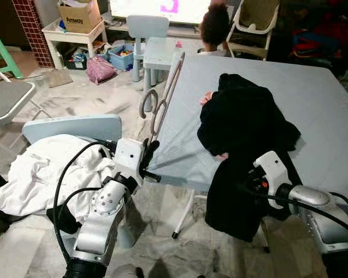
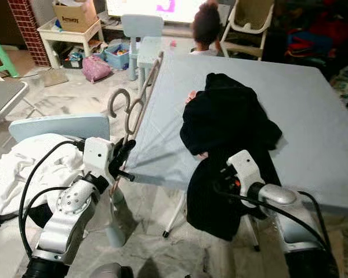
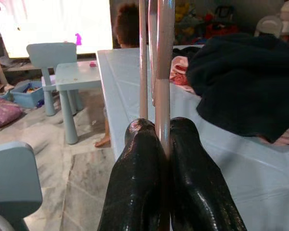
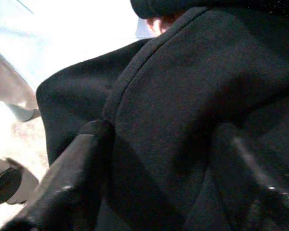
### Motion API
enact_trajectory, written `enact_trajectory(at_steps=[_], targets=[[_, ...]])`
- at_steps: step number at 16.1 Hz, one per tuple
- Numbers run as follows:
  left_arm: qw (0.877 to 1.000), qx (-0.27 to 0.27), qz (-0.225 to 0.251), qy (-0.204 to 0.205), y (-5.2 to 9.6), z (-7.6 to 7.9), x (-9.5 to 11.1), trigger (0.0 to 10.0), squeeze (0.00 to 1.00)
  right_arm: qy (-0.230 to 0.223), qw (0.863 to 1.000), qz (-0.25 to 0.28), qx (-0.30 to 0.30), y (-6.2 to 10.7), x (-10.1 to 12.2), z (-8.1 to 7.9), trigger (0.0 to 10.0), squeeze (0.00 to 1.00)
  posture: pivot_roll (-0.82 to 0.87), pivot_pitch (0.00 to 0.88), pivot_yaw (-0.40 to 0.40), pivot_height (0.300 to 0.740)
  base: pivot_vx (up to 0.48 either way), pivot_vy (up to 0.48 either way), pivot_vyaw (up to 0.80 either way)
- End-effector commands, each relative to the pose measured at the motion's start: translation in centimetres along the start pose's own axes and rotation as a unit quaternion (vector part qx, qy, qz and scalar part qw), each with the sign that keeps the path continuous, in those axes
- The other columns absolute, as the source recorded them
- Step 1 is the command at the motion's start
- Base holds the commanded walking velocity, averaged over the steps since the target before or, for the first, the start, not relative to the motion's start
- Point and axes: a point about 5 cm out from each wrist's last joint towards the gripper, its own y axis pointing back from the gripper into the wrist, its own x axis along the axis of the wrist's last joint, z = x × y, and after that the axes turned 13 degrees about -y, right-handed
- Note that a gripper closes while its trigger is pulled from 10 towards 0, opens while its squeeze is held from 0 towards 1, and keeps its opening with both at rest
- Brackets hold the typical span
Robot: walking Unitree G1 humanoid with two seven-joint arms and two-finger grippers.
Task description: Hang hanger
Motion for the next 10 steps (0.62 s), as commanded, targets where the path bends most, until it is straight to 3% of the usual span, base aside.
enact_trajectory(at_steps=[1, 10], targets=[[1.000, -0.014, 0.005, -0.001, -0.1, 0.6, 0.4, 10.0, 0.00, -0.003, 0.999, -0.026, -0.033, -0.1, -1.0, 0.8, 0.0, 0.00, -0.06, 0.010, -0.024, 0.740, 0.000, 0.000, 0.00], [1.000, -0.009, 0.004, -0.002, 0.0, 0.6, 0.4, 10.0, 0.00, -0.100, 0.980, 0.050, -0.162, -1.7, 0.6, 3.8, 0.0, 0.00, -0.05, 0.003, -0.034, 0.740, 0.000, 0.000, 0.00]])
